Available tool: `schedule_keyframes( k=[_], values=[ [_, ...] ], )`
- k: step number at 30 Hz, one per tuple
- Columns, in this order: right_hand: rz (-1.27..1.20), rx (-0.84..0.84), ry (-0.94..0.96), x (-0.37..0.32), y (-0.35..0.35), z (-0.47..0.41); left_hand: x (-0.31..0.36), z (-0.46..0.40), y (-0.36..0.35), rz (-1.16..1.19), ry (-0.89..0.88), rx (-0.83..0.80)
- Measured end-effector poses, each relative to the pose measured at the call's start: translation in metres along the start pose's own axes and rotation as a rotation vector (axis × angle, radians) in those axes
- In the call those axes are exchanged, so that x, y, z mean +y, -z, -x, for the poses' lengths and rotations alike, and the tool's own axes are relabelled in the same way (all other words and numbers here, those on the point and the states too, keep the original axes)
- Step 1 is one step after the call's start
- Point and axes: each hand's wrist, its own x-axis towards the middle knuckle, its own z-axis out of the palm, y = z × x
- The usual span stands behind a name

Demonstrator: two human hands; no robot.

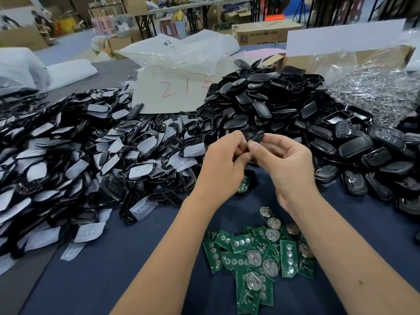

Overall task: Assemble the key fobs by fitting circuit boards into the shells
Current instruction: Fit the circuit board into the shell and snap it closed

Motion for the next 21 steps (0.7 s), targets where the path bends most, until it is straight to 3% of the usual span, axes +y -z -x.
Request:
schedule_keyframes(
  k=[6, 9, 12, 16, 21],
  values=[
    [-0.039, 0.011, 0.013, -0.002, 0.001, 0.0, 0.006, 0.0, 0.004, -0.096, -0.095, 0.002],
    [-0.187, 0.012, -0.072, -0.005, 0.005, -0.004, 0.006, 0.002, 0.012, -0.248, 0.047, -0.046],
    [-0.31, 0.006, -0.145, -0.006, 0.011, -0.01, 0.005, 0.007, 0.016, -0.421, 0.212, -0.215],
    [-0.403, -0.041, -0.181, -0.007, 0.015, -0.013, 0.01, 0.007, 0.013, -0.382, 0.255, -0.292],
    [-0.436, -0.084, -0.236, -0.007, 0.018, -0.014, 0.001, 0.007, 0.008, -0.227, 0.35, -0.091]
  ],
)
